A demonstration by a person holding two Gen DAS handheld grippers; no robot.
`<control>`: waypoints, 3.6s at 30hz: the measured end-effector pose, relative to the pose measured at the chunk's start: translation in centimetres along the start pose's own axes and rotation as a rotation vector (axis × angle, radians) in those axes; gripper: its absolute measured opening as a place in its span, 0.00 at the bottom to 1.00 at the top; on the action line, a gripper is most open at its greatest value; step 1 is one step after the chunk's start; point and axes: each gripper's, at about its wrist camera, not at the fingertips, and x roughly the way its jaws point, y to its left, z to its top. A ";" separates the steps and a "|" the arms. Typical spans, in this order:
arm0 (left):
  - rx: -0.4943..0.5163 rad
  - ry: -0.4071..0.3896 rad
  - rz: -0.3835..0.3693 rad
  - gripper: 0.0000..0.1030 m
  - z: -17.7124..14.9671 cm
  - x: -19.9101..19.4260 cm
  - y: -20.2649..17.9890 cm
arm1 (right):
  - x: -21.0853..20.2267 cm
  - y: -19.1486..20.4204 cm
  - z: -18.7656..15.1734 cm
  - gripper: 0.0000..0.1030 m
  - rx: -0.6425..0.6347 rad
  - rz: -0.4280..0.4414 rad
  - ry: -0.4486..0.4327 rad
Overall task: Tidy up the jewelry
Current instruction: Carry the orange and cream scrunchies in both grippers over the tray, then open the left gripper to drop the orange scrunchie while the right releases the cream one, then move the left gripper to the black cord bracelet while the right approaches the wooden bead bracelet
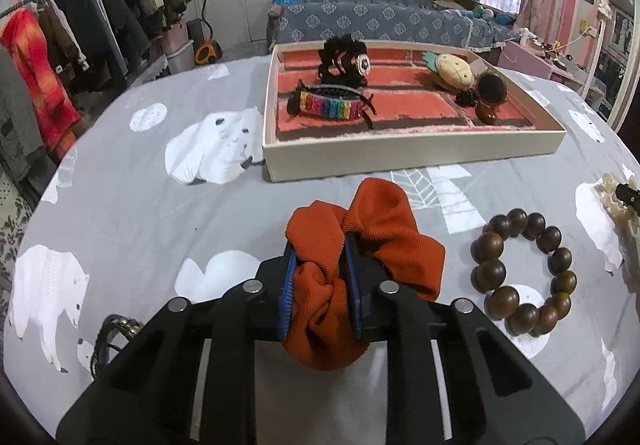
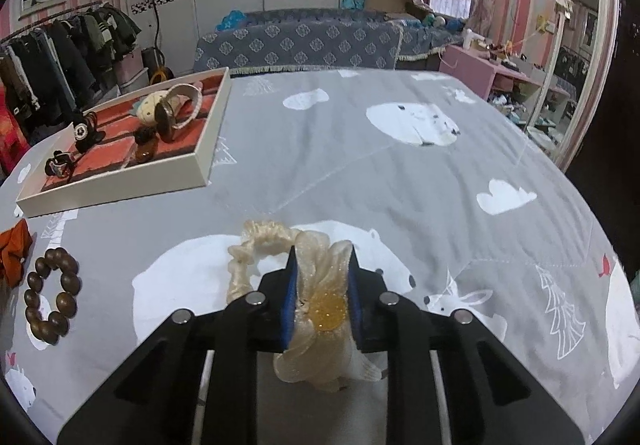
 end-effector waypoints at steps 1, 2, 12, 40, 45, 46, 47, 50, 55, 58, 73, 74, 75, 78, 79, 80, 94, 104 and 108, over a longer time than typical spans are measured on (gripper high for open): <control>-0.007 -0.004 -0.001 0.20 0.2 -0.1 0.1 | -0.2 0.1 0.1 0.21 -0.003 0.002 -0.009; -0.014 -0.005 -0.004 0.20 0.3 -0.2 0.2 | -0.4 0.2 0.3 0.21 -0.003 0.003 -0.019; -0.025 -0.080 -0.042 0.20 3.5 -2.8 -0.1 | -3.4 2.3 4.0 0.21 -0.018 0.070 -0.114; -0.074 -0.132 -0.036 0.20 12.5 5.0 -1.6 | 4.3 14.3 10.4 0.21 -0.136 0.200 -0.141; -0.063 -0.081 -0.025 0.20 11.8 7.4 -1.5 | 5.8 14.4 10.1 0.21 -0.143 0.190 -0.114; -0.063 -0.079 -0.023 0.20 11.8 7.5 -1.4 | 6.0 14.4 10.0 0.21 -0.145 0.189 -0.109; -0.060 -0.079 -0.019 0.20 11.8 7.6 -1.3 | 6.1 14.5 9.9 0.21 -0.146 0.187 -0.106; -0.058 -0.077 -0.014 0.20 11.6 7.9 -1.1 | 6.7 15.0 9.9 0.21 -0.153 0.185 -0.095; -0.059 -0.064 0.001 0.20 11.3 8.5 -0.9 | 7.4 15.1 9.7 0.21 -0.157 0.180 -0.069; -0.060 -0.063 0.007 0.22 11.3 8.6 -0.9 | 8.0 14.9 9.6 0.21 -0.151 0.178 -0.054; -0.031 -0.063 0.026 0.36 10.4 8.7 -1.5 | 8.3 14.9 9.1 0.33 -0.156 0.184 -0.048; -0.032 -0.063 0.025 0.38 10.4 8.7 -1.5 | 8.1 14.9 9.1 0.33 -0.158 0.185 -0.053; -0.036 -0.064 0.023 0.40 10.4 8.6 -1.4 | 8.0 14.9 9.0 0.34 -0.158 0.187 -0.056; -0.045 -0.076 0.017 0.51 10.4 8.3 -1.3 | 7.3 14.7 9.0 0.45 -0.156 0.195 -0.078; -0.047 -0.085 0.017 0.55 10.3 8.0 -1.2 | 7.0 14.7 9.1 0.51 -0.158 0.193 -0.089; -0.050 -0.093 0.018 0.60 10.3 7.8 -1.2 | 6.7 14.7 9.2 0.52 -0.160 0.191 -0.097; -0.052 -0.195 0.001 0.87 11.2 2.9 -1.2 | 1.2 12.9 9.6 0.78 -0.108 0.154 -0.232; -0.011 -0.303 0.027 0.95 7.9 -7.2 -0.4 | -9.5 11.7 6.4 0.90 -0.112 0.065 -0.374; -0.013 -0.326 0.044 0.95 5.3 -10.5 0.4 | -13.9 11.4 4.4 0.93 -0.097 0.080 -0.414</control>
